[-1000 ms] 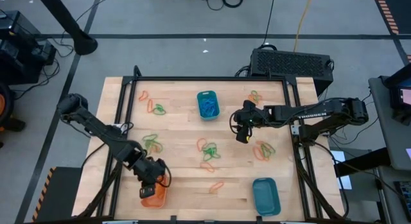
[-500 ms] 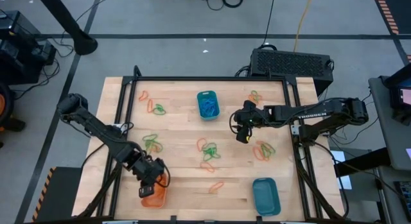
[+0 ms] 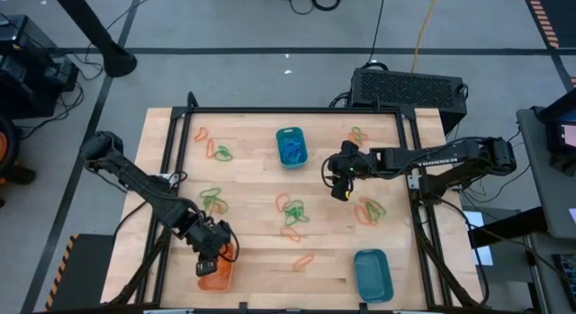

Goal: Sort rubber bands into baskets
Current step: Put the orange rubber band into the orange bin

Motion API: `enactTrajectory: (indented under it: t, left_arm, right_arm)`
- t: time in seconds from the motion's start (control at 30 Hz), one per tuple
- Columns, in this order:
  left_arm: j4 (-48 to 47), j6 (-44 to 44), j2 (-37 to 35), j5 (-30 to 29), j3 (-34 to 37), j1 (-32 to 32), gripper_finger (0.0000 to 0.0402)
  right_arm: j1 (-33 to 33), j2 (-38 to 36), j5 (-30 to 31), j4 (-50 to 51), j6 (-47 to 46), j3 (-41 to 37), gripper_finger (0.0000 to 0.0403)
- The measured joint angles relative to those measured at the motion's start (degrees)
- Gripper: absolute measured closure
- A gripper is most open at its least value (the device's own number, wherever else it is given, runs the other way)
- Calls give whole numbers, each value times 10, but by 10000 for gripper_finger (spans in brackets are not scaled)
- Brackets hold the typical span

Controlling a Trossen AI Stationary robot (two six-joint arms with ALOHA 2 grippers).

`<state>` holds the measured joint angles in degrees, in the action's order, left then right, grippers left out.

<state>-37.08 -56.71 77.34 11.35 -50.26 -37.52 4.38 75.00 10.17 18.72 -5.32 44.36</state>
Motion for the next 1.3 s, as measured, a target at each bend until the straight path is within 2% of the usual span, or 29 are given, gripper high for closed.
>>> enactTrajectory:
  t: [0.17,0.27,0.37,0.67,0.93,1.13,1.3]
  left_arm:
    - [1,2,0,9,0,9,292]
    - [2,31,0,32,0,26,292]
    - [12,74,0,29,0,54,292]
    - [176,318,15,-93,0,125,292]
    - [315,482,121,-189,-1,149,292]
    - [426,595,217,-212,-1,151,292]
    - [496,600,262,-217,-1,164,292]
  right_arm:
    - [0,0,0,0,0,0,230]
    - [0,0,0,-1,1,0,230]
    - [0,0,0,-4,6,0,230]
    - [0,0,0,-3,9,0,230]
    - [0,0,0,0,9,0,230]
    - [0,0,0,0,9,0,230]
    - [0,0,0,0,4,0,230]
